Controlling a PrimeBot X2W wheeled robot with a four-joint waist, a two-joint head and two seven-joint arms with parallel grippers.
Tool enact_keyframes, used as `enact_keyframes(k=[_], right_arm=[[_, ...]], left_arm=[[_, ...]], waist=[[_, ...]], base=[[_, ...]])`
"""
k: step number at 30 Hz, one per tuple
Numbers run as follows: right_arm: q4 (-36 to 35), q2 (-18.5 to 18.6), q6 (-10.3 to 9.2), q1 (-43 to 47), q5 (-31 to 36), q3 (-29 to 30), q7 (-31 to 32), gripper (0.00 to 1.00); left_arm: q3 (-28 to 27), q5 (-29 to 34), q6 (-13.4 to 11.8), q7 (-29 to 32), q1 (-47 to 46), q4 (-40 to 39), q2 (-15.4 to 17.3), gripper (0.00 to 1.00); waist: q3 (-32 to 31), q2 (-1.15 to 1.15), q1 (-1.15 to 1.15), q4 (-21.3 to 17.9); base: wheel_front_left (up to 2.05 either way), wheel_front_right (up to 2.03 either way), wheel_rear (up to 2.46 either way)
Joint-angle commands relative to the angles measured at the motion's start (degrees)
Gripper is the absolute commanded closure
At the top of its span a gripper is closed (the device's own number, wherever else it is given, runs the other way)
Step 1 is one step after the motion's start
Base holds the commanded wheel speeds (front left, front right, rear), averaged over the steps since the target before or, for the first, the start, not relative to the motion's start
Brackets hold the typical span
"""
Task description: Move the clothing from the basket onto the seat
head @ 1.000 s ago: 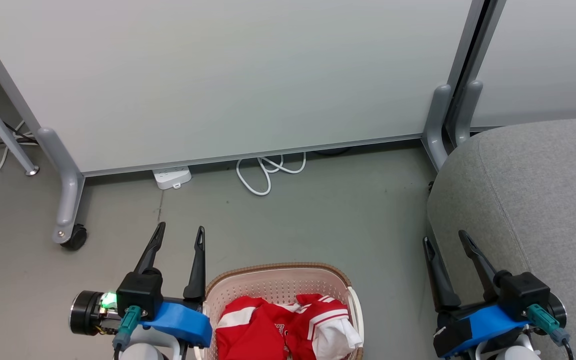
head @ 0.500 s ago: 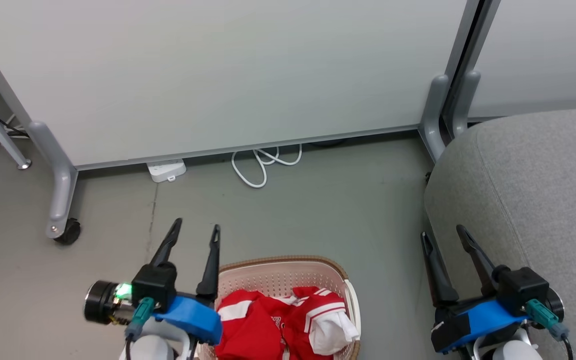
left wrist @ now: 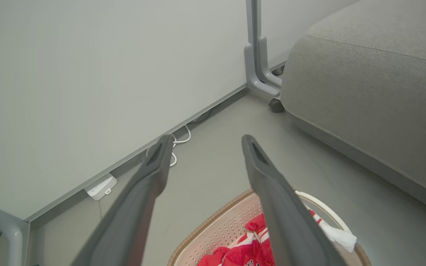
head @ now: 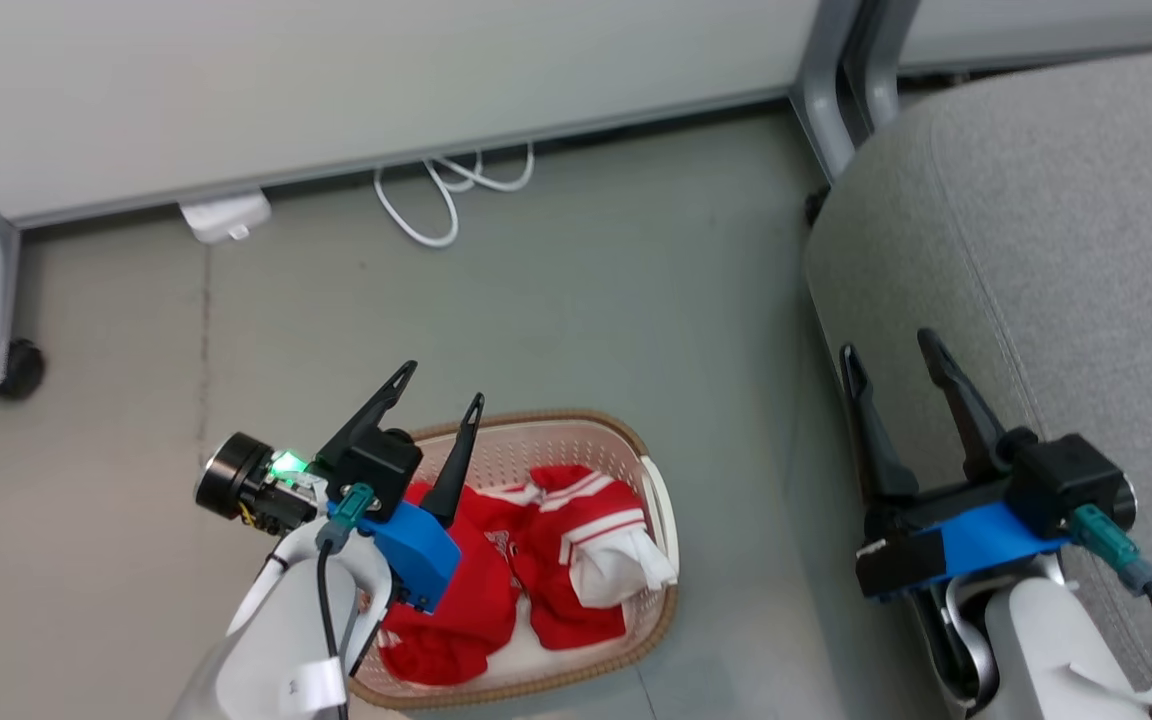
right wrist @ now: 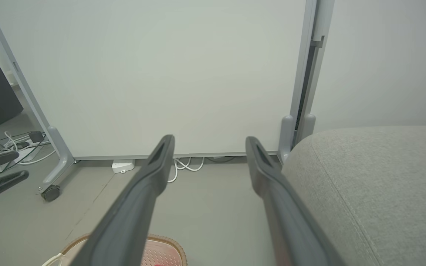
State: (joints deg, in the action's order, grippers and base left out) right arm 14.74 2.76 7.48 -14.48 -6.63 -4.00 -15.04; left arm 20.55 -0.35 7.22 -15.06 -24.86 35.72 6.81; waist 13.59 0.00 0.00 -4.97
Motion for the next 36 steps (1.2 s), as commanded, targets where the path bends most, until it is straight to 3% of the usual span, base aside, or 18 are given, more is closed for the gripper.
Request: enact_keyframes(k=[1,9,20,36], right_arm=[[-0.47,0.22,0.03,-1.9,-0.39,-0.12,-0.22,0.0],[-2.45,0.22,0.03,-6.92,-1.23,-0.64,-0.21,0.0],[-5.26,0.19,0.03,-12.88,-1.11,-0.85,-0.21,0.0],[-10.24,0.18,0.03,-18.24,-0.07,1.52,-0.22,0.0]], left_arm=[[1.98,0.2,0.36,-0.17,-2.33,2.19,1.02,0.0],[14.19,-1.84,0.25,-0.18,-12.25,14.17,4.66,0.0],[30.26,-4.8,0.25,0.6,-23.56,30.27,6.04,0.0],[46.2,-8.14,0.26,8.18,-34.89,37.06,10.6,0.0]], waist=[[4.68,0.0,0.0,-2.62],[14.1,0.0,0.0,-5.68],[27.02,0.0,0.0,-8.38],[42.66,0.0,0.0,-11.08]], base=[[0.0,0.0,0.0],[0.0,0.0,0.0],[0.0,0.0,0.0],[0.0,0.0,0.0]])
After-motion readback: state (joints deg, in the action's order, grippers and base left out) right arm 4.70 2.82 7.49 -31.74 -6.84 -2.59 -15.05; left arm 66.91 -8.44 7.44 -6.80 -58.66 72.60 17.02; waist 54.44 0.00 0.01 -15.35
